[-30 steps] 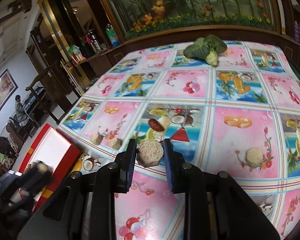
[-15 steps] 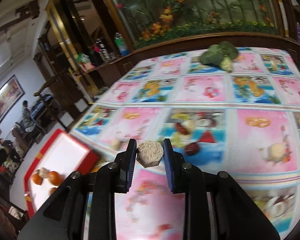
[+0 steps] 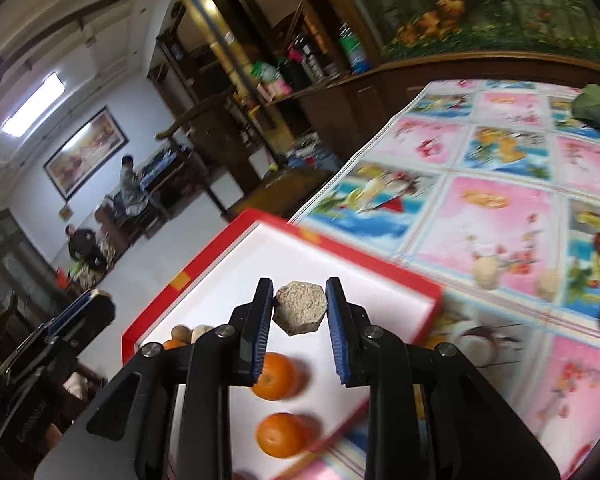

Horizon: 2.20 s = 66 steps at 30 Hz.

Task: Organize fruits
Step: 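Carry both held cakes over the white tray, then open both grippers to release the cakes into the tray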

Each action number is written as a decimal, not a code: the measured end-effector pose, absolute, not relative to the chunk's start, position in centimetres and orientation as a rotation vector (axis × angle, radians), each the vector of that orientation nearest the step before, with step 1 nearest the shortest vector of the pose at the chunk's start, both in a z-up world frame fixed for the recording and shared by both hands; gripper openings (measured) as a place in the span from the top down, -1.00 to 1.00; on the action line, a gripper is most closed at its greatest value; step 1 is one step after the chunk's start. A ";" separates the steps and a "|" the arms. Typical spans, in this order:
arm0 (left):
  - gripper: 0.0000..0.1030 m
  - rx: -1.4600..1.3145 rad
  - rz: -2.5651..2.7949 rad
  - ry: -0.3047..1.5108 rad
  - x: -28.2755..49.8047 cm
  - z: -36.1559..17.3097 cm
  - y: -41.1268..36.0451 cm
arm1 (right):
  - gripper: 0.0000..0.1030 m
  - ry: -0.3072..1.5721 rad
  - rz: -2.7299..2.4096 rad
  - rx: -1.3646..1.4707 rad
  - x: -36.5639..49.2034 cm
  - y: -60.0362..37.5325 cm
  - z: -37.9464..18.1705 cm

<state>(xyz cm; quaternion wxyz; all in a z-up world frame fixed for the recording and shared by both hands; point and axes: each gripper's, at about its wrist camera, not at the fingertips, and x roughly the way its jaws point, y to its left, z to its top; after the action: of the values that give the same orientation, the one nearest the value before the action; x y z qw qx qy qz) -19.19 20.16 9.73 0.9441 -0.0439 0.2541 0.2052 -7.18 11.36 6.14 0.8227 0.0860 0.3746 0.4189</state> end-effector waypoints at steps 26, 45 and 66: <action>0.55 -0.111 0.456 0.689 -18.1 4.3 22.4 | 0.43 0.861 0.857 0.033 -7.0 12.6 3.3; -0.13 -0.086 0.514 0.684 -18.1 4.6 21.7 | 0.15 0.843 0.902 0.012 -8.2 12.9 3.8; -0.23 -0.065 0.519 0.656 -17.7 6.0 20.6 | 0.11 0.808 0.820 0.184 -4.8 8.0 5.9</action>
<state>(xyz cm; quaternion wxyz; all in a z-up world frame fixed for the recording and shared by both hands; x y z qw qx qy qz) -17.65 20.63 5.96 0.9132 -0.0313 0.3187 0.2519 -4.84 7.99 5.94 0.8349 0.0870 0.3815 0.3870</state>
